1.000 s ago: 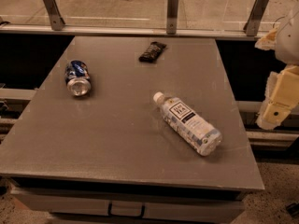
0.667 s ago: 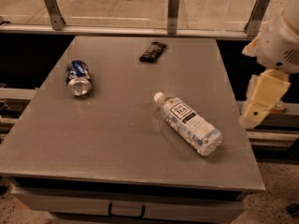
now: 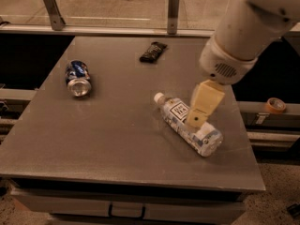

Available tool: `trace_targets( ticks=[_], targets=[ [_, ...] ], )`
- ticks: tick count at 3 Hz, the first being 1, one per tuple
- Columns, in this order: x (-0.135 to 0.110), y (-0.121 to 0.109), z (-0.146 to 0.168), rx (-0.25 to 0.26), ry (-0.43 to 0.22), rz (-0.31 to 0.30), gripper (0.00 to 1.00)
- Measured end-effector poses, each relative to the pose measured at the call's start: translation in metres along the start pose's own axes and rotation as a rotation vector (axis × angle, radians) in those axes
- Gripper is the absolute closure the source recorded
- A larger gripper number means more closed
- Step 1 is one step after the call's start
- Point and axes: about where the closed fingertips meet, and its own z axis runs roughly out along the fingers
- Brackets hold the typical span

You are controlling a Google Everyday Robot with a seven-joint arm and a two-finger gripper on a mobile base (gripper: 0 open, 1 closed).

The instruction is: Place blue plastic bottle upright

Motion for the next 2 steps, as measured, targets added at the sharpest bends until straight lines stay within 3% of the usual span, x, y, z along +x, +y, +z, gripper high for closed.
trace_targets(
  ticks=[2],
  targets=[
    [-0.042,0.031,0.056,-0.045,-0.025,0.085,0.0]
  ],
)
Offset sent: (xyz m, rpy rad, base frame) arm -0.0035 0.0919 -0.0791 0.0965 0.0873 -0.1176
